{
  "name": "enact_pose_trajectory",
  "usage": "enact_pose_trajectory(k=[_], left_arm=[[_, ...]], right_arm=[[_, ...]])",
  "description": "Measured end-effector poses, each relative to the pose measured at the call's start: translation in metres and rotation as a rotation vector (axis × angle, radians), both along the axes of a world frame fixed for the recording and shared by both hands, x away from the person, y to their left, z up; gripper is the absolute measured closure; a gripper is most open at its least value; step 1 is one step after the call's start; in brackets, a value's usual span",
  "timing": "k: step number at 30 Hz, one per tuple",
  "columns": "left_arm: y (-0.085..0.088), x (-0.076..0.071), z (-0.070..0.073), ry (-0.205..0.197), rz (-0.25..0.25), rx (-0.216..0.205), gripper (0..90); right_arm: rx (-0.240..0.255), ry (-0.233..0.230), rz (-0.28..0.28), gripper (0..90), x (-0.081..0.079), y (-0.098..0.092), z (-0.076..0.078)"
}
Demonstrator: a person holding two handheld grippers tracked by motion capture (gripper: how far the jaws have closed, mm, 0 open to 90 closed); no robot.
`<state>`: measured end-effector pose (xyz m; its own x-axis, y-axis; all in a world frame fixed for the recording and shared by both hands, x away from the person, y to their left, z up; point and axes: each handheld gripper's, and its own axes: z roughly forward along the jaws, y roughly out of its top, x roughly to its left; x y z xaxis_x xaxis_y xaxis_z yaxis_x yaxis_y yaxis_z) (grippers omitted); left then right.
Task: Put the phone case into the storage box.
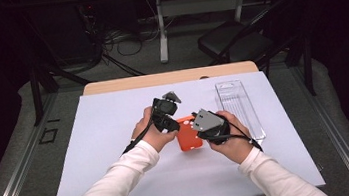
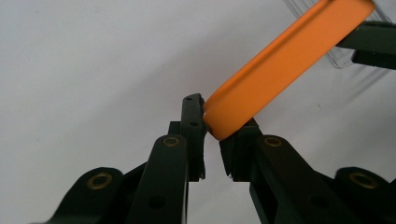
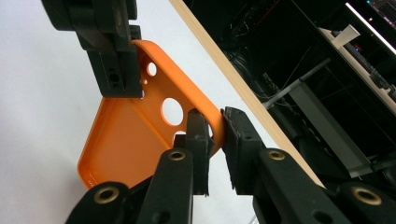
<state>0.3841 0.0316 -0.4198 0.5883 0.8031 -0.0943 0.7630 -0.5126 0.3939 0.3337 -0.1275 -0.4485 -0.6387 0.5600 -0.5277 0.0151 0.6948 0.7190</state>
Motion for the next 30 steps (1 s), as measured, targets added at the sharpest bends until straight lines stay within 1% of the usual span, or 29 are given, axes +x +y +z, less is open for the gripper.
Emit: enact_pose_trajectory(k=[3,6,9,10,11,15,17,18,22,24,27,30], left_arm=[[0.001,0.0,0.001,-0.002,-0.002,-0.006,79.5],[0.001,0.0,0.001,-0.007,-0.006,-0.005,76.3],[0.001,0.0,0.001,-0.002,-0.008,-0.017,73.8],[0.001,0.0,0.001,-0.001,-0.011,-0.029,72.5],[0.002,0.0,0.001,0.0,-0.019,-0.03,71.4],[0.0,-0.002,0.0,-0.022,-0.029,-0.047,67.5],[0.001,-0.002,0.001,-0.028,-0.045,-0.056,63.9],[0.001,-0.002,0.001,-0.029,-0.044,-0.061,63.0],[0.003,-0.003,0.002,-0.057,-0.065,-0.052,59.8],[0.005,-0.003,0.003,-0.061,-0.07,-0.054,59.1],[0.008,-0.003,0.004,-0.067,-0.069,-0.063,58.7],[0.01,-0.004,0.004,-0.066,-0.069,-0.073,58.6]], right_arm=[[0.004,-0.005,-0.003,80.8,0.0,-0.001,0.0],[0.011,-0.013,-0.004,80.8,0.0,-0.002,0.0],[0.016,-0.014,-0.004,80.8,0.001,-0.003,-0.001],[0.019,-0.014,-0.005,80.8,0.001,-0.003,-0.001],[0.022,-0.015,-0.004,80.9,0.001,-0.004,-0.001],[0.031,-0.025,-0.001,80.9,0.0,-0.004,-0.001],[0.032,-0.03,0.0,80.8,0.0,-0.004,-0.001],[0.034,-0.033,-0.001,80.9,0.0,-0.005,-0.001],[0.038,-0.054,0.004,80.9,0.0,-0.006,0.0],[0.036,-0.062,0.003,80.9,-0.001,-0.007,0.0],[0.035,-0.06,0.007,80.9,-0.001,-0.009,0.002],[0.032,-0.067,0.009,80.9,-0.002,-0.01,0.002]])
